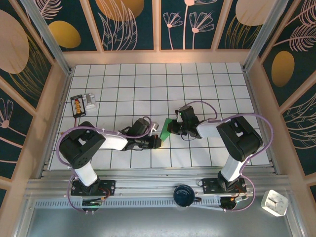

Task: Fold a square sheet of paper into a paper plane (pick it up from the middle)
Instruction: Fold the wing for the fifth time at the center of the table.

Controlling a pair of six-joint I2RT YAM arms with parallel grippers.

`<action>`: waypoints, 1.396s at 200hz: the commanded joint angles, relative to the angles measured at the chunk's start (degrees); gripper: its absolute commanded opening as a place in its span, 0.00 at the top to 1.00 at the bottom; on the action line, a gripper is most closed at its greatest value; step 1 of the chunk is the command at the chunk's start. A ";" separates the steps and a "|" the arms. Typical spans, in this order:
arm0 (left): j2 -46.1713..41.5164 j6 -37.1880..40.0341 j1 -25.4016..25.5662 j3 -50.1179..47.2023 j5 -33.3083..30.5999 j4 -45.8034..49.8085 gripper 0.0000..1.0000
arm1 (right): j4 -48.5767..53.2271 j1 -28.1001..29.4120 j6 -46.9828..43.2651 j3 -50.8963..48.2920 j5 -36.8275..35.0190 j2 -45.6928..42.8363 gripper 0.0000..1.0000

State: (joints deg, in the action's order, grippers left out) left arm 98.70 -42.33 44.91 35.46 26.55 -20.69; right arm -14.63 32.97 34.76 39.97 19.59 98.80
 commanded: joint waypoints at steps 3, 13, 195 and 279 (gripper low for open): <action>-0.17 -0.14 0.16 -3.03 2.02 7.41 1.00 | 4.06 -0.89 -1.56 -1.56 -3.51 2.97 0.94; -1.94 0.59 0.12 -3.11 2.00 8.79 1.00 | 4.09 -0.89 -1.54 -1.47 -3.51 3.06 0.94; -0.92 2.33 -1.85 8.32 4.48 6.76 1.00 | 4.09 -1.08 -1.81 -1.23 -3.36 3.37 0.94; 3.67 4.43 -2.47 6.89 2.02 8.56 1.00 | 4.18 -1.15 -1.90 -1.12 -3.25 3.39 0.94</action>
State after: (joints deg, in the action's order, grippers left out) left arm 101.56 -39.20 42.89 43.46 29.28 -12.82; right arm -15.22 32.75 34.39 39.97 19.97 99.15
